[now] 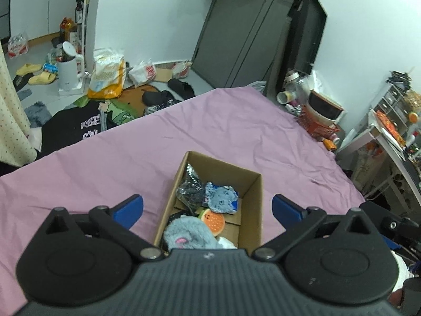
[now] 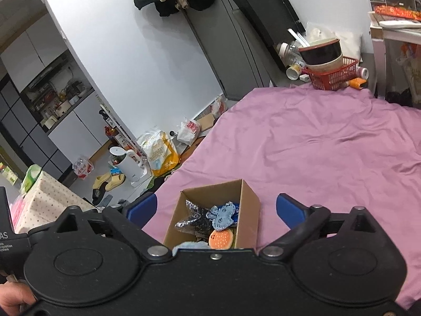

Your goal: Organize soft objects

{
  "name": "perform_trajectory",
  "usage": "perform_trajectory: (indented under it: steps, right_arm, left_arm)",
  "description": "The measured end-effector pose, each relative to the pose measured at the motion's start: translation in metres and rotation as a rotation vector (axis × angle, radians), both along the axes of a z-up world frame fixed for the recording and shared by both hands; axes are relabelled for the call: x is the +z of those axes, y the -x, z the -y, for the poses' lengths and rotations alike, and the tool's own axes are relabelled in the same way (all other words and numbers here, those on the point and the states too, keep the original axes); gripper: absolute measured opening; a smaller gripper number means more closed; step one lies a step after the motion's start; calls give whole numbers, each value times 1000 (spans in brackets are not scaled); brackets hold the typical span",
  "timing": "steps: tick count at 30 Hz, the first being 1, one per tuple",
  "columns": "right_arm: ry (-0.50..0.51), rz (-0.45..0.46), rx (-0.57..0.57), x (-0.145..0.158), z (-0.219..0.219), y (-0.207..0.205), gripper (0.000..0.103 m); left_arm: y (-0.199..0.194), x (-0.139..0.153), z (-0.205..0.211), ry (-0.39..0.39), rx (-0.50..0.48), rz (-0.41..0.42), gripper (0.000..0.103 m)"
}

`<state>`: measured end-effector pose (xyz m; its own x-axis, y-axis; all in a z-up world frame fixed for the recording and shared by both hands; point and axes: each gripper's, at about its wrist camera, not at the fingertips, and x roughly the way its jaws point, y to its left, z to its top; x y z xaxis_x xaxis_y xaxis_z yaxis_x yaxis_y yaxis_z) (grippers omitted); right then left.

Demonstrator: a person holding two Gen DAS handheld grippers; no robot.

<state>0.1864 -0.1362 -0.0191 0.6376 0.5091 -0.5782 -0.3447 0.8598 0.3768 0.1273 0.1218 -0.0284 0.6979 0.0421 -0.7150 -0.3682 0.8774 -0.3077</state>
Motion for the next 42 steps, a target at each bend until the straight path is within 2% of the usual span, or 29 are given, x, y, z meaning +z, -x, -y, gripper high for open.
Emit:
perform_trajectory:
  steps: [1,10,22,33,42]
  right_arm:
    - [3,8,1,2,1,4,103]
    - [37,36,16,19,15,41,103]
    - [56,78,-11,46,42,86,103]
    - [83,98,-19,58,74,115,103]
    - [99,117,-4,62,82,128,103]
  left_arm:
    - [4,2,2,-3,-3,4,103]
    - [42,23,23,-43,-30,30,103]
    - [87,58,58,-158,-111,50,103]
    - [121,73,76,-235,-117,29,103]
    - [143,73,79,-258,-87,20,103]
